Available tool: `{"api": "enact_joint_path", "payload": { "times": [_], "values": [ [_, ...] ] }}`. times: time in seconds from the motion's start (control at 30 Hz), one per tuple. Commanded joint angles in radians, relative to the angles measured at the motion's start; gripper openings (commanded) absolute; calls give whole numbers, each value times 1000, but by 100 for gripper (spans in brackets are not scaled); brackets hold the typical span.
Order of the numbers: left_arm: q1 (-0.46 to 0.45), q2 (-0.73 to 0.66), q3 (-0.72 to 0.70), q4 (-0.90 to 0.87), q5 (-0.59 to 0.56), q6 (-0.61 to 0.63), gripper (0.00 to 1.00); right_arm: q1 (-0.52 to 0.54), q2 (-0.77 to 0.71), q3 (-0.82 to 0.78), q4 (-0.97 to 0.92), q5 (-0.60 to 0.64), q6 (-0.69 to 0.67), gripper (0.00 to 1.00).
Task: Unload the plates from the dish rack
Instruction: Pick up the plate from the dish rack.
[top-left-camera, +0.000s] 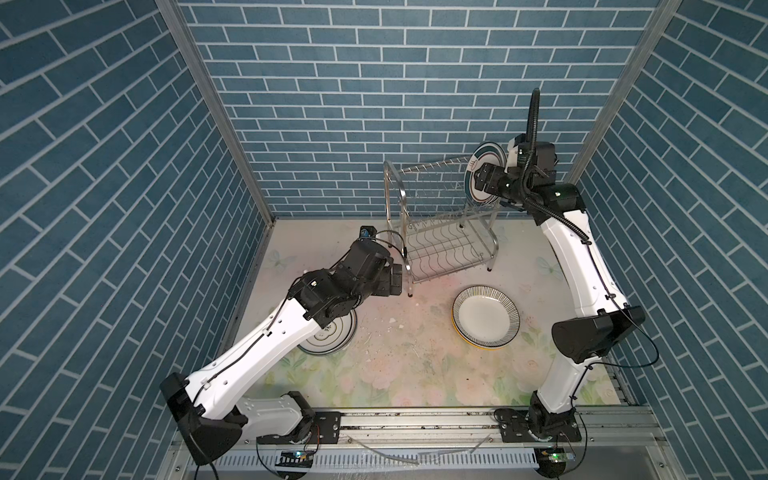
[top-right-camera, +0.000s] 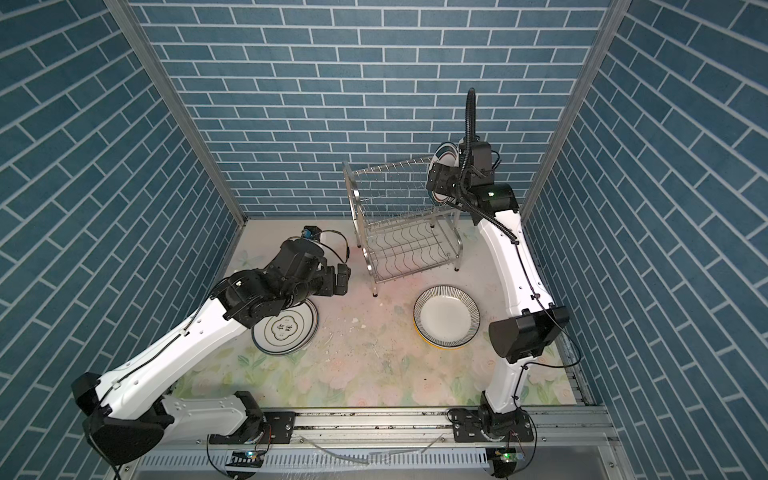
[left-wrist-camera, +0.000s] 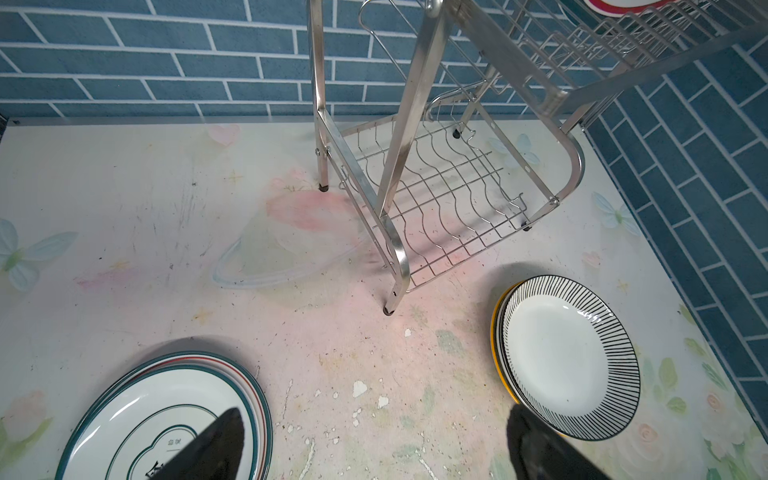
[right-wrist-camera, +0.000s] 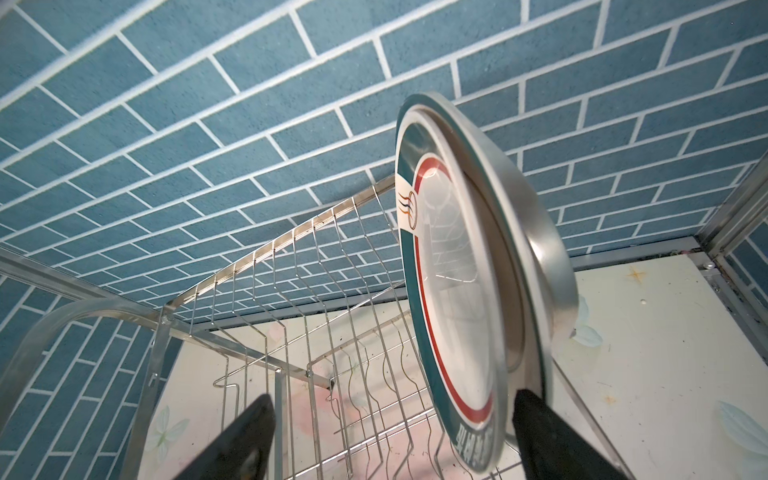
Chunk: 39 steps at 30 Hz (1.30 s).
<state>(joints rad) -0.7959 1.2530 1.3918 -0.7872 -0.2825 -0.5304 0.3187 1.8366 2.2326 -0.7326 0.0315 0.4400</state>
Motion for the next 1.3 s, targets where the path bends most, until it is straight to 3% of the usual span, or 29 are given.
{"api": "enact_joint_path", "payload": {
  "times": [0.0, 0.43, 0.53, 0.83, 1.1, 1.27],
  "values": [
    [10, -8, -14, 11, 6, -3, 99, -4, 12, 44, 4, 13, -32, 89],
    [16, -22, -36, 23, 13, -3, 99, -6, 36, 40, 40, -21, -42, 86],
    [18, -27, -44, 28, 17, -4, 99, -6, 38, 33, 50, -15, -47, 82],
    [20, -38, -59, 39, 27, -8, 99, -6, 38, 1, 79, 41, -74, 58],
    [24, -36, -64, 45, 36, -11, 99, -6, 71, -4, 94, 44, -101, 44],
    [26, -40, -72, 49, 39, -13, 99, -6, 90, -4, 105, 36, -104, 41]
  ]
}}
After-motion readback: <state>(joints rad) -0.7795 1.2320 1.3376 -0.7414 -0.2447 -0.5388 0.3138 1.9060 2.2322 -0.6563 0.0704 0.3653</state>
